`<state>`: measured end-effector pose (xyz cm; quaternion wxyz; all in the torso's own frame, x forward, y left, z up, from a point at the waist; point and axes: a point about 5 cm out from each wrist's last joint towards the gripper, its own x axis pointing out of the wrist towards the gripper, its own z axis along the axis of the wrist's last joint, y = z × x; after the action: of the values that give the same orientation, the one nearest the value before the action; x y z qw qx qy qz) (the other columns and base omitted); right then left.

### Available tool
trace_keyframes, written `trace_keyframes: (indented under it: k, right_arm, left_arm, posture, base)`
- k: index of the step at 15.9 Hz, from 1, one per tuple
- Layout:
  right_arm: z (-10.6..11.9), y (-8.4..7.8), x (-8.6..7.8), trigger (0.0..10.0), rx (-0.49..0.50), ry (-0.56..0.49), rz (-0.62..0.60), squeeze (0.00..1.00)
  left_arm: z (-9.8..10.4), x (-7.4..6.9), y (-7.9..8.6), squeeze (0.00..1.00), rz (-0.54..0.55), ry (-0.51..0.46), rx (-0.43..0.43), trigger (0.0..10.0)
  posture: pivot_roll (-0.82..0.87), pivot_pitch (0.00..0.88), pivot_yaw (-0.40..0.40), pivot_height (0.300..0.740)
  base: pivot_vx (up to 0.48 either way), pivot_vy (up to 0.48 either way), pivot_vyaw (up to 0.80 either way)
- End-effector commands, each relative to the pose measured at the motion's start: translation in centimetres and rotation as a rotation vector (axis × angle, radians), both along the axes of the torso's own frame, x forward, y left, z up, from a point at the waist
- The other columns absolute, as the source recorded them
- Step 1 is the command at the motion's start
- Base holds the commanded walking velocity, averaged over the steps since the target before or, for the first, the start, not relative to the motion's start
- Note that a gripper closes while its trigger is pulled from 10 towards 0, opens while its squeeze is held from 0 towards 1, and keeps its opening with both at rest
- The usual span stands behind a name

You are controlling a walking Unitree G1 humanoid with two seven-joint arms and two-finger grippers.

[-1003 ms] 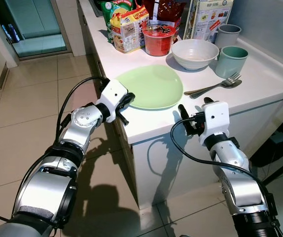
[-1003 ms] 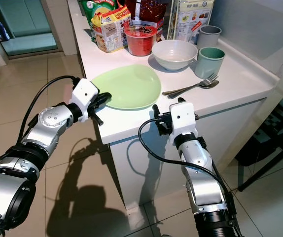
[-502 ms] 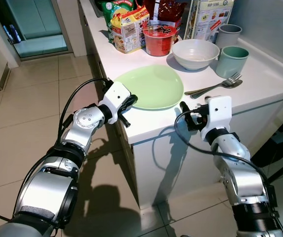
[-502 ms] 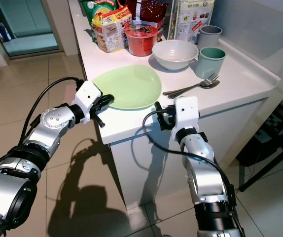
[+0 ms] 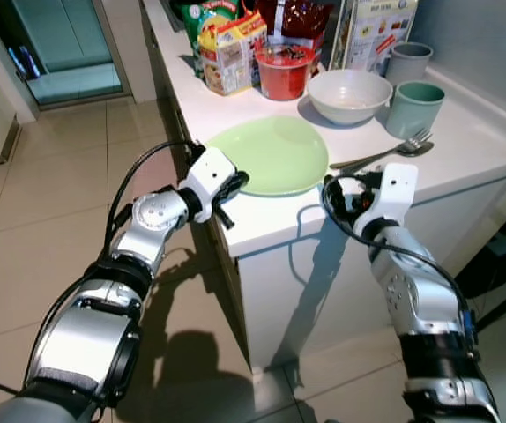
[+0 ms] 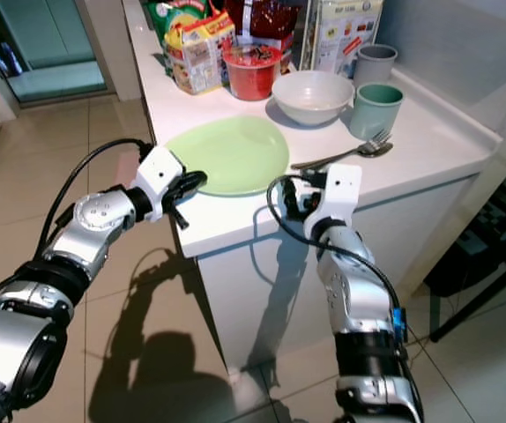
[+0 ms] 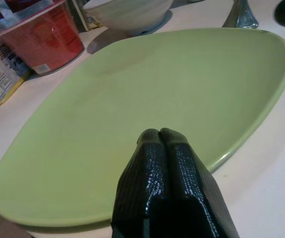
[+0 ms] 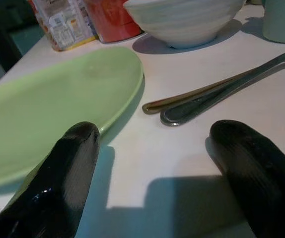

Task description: Setting the table

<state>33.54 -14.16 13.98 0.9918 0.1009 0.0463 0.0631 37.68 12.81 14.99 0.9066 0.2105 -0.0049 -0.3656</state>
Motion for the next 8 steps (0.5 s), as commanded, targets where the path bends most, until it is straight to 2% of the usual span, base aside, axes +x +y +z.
trace_keyframes:
  k: [1, 5, 8]
  right_arm:
    - [-0.6, 0.6, 0.3, 10.0, 0.051, 0.040, 0.010, 0.00]
    - [-0.6, 1.8, 0.9, 10.0, 0.159, 0.056, 0.029, 0.00]
    - [-0.8, 2.5, 1.5, 10.0, 0.191, 0.071, 0.040, 0.00]
  left_arm:
    - [0.6, 0.1, -0.2, 0.00, -0.020, -0.024, 0.012, 0.0]
    - [0.8, 0.2, -0.5, 0.00, -0.030, -0.032, 0.005, 0.0]
    - [0.9, 0.1, -0.6, 0.00, -0.037, -0.037, 0.002, 0.0]
  posture:
    - [0.01, 0.000, 0.083, 0.740]
    - [0.02, 0.000, 0.081, 0.740]
    - [0.02, 0.000, 0.080, 0.740]
  base:
    - [0.000, 0.000, 0.00]
    - [0.000, 0.000, 0.00]
    - [0.000, 0.000, 0.00]
